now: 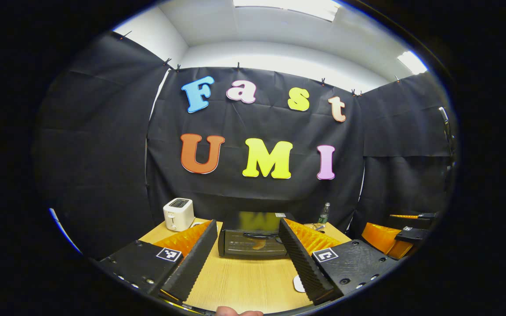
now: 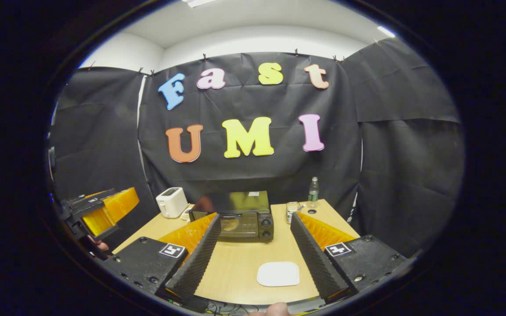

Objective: Open the electric oven with the left hand, put the food in, and close the electric oven.

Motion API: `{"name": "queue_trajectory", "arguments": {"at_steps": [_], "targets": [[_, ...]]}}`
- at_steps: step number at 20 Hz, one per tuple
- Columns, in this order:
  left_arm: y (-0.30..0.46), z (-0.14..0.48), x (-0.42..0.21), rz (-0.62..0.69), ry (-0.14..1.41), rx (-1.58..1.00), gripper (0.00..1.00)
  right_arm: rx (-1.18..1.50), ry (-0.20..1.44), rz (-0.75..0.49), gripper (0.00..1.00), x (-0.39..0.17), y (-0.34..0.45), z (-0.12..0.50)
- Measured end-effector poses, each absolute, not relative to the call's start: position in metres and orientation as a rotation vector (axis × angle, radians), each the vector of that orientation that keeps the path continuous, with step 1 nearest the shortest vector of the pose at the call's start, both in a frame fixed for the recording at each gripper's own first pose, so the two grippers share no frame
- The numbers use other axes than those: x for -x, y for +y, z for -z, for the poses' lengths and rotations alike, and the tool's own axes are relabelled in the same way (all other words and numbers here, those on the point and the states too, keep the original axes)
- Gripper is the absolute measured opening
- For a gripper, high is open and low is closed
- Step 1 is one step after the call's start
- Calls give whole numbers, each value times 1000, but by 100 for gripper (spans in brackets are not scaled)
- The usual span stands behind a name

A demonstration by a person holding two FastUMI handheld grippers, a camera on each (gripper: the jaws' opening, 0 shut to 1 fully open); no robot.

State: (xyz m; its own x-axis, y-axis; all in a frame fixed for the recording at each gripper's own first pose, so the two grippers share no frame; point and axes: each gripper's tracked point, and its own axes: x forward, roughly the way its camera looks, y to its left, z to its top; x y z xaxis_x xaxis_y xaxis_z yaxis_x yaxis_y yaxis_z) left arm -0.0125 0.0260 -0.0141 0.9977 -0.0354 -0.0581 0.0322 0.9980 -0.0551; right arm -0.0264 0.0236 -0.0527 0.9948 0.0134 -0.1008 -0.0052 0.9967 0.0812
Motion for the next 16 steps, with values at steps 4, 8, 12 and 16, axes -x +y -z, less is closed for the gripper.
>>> {"name": "queue_trajectory", "arguments": {"at_steps": [4,8,12,16], "targets": [[19,16,51,-27,65,59,93,-84,99,-24,97,49,8,57],[-2,9,87,-37,50,32,93,-94,92,-31,97,79,-12,61],[-21,10,111,-26,46,25,93,-99,93,-20,97,102,-30,69],[-24,12,112,-14,48,15,93,-94,80,30,97,118,-43,68]]}}
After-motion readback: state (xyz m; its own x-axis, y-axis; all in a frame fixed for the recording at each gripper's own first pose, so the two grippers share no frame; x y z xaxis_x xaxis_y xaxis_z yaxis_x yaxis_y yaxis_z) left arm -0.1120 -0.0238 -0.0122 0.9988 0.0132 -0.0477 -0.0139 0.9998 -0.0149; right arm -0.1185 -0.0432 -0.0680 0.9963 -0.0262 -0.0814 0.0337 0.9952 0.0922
